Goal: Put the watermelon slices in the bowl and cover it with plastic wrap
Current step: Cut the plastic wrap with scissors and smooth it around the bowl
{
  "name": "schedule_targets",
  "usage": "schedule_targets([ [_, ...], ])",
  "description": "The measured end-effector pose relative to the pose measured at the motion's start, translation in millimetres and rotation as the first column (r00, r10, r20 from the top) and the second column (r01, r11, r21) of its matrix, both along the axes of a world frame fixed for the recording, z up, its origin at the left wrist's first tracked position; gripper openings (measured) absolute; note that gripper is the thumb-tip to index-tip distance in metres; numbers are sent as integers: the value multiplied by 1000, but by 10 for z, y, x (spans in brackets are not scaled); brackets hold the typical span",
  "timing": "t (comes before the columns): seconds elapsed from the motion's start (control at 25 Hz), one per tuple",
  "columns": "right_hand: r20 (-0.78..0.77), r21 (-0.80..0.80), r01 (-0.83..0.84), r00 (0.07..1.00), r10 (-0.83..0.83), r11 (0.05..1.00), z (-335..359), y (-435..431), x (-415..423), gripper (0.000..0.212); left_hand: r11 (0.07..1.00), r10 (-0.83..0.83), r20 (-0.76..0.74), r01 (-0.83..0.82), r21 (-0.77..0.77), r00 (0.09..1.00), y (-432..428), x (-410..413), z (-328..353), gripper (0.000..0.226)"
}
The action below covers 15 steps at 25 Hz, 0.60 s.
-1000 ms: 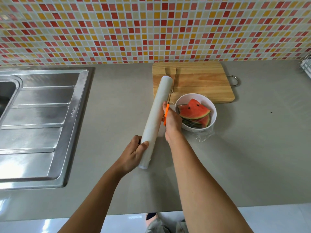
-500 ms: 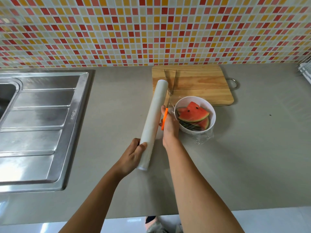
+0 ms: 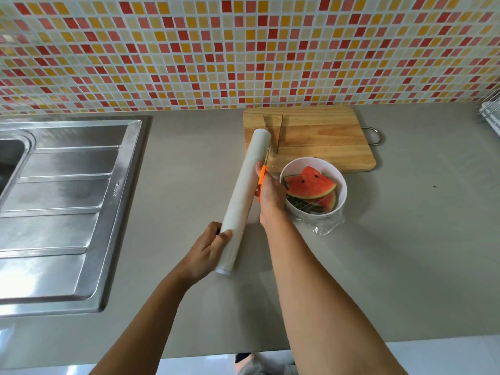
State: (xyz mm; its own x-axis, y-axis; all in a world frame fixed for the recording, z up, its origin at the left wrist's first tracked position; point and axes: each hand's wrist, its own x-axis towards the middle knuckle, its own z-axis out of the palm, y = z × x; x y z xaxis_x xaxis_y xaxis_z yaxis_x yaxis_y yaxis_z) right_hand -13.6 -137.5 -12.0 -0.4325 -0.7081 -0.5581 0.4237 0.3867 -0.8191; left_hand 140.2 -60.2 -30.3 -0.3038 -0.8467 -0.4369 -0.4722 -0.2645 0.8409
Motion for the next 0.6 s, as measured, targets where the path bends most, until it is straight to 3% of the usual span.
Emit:
schedule_targets([
  [0.24, -63, -23, 31, 998, -32, 999, -95, 26, 40, 36, 1000, 0, -25, 1, 21, 1000, 10, -16, -24, 30],
  [0.6, -54, 28, 2, 999, -1, 1000, -48, -47, -1, 28, 1000, -2, -4, 2, -5, 1000, -6, 9, -72, 13],
])
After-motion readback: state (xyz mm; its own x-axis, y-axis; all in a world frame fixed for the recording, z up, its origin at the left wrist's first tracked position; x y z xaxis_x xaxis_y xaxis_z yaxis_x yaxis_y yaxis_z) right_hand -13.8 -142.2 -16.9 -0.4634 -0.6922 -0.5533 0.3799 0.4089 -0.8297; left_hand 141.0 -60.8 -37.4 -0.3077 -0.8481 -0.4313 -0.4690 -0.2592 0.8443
